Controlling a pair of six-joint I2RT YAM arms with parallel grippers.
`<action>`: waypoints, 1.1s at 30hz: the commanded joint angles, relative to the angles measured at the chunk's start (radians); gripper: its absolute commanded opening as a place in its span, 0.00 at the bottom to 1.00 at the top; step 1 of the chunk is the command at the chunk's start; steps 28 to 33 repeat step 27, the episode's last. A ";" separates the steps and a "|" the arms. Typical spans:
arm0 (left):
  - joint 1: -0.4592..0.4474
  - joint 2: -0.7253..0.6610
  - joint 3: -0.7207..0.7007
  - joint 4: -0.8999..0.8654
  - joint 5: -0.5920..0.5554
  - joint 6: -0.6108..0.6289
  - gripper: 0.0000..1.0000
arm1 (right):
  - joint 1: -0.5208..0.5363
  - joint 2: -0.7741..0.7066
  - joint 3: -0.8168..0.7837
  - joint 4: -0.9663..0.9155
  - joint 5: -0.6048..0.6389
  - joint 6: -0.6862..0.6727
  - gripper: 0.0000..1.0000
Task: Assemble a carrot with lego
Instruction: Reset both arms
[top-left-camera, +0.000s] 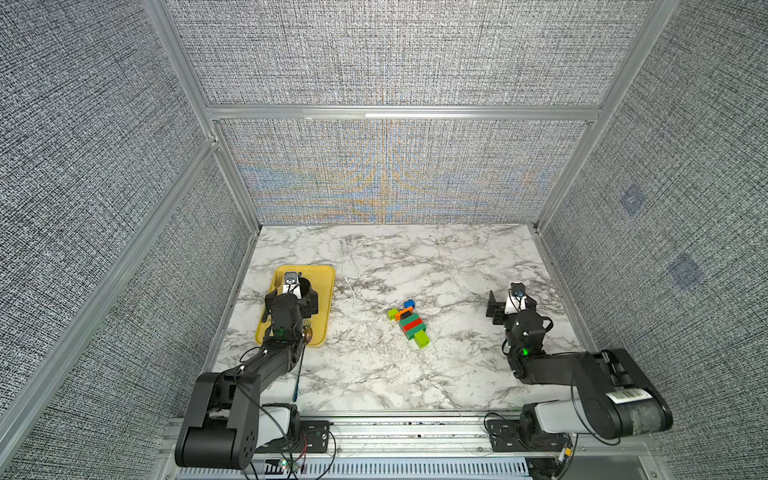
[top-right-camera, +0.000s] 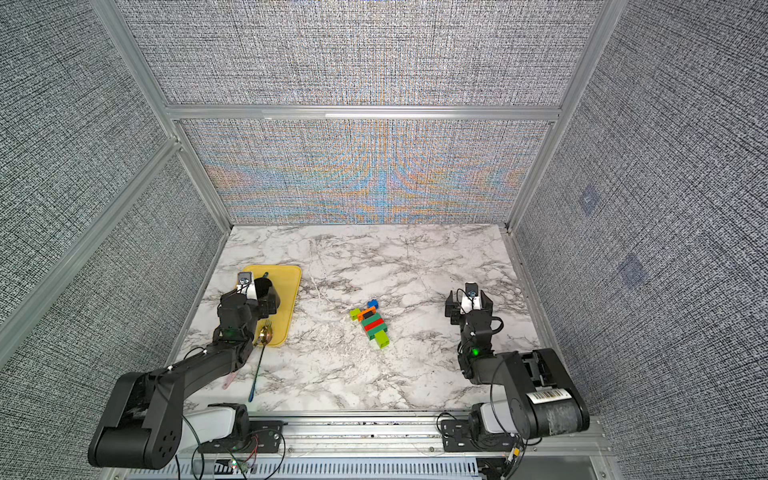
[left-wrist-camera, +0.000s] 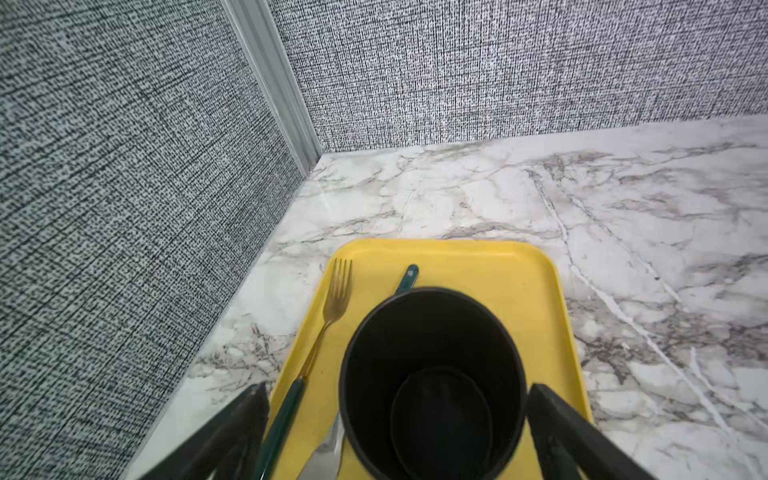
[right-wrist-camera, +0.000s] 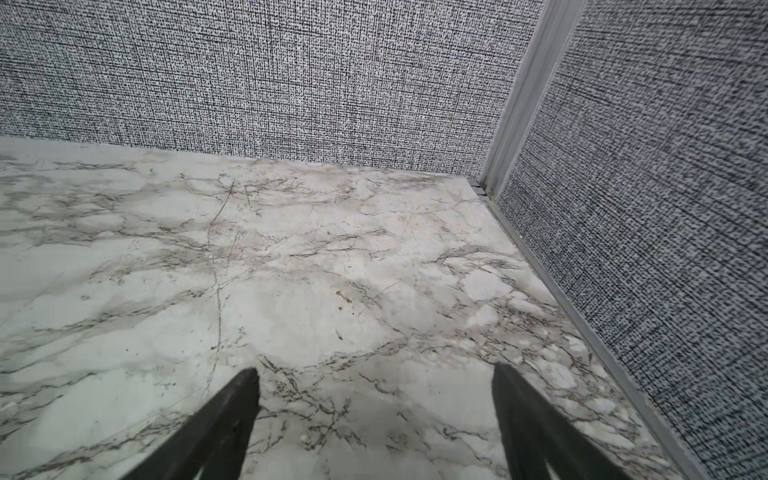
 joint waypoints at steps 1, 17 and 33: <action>0.007 0.052 -0.013 0.106 0.072 -0.036 1.00 | -0.028 0.025 -0.002 0.102 -0.075 0.021 0.89; 0.006 0.211 0.062 0.105 0.059 -0.041 1.00 | -0.074 0.082 0.039 0.069 -0.140 0.054 0.99; 0.007 0.215 0.063 0.108 0.061 -0.041 1.00 | -0.074 0.082 0.039 0.069 -0.140 0.054 0.99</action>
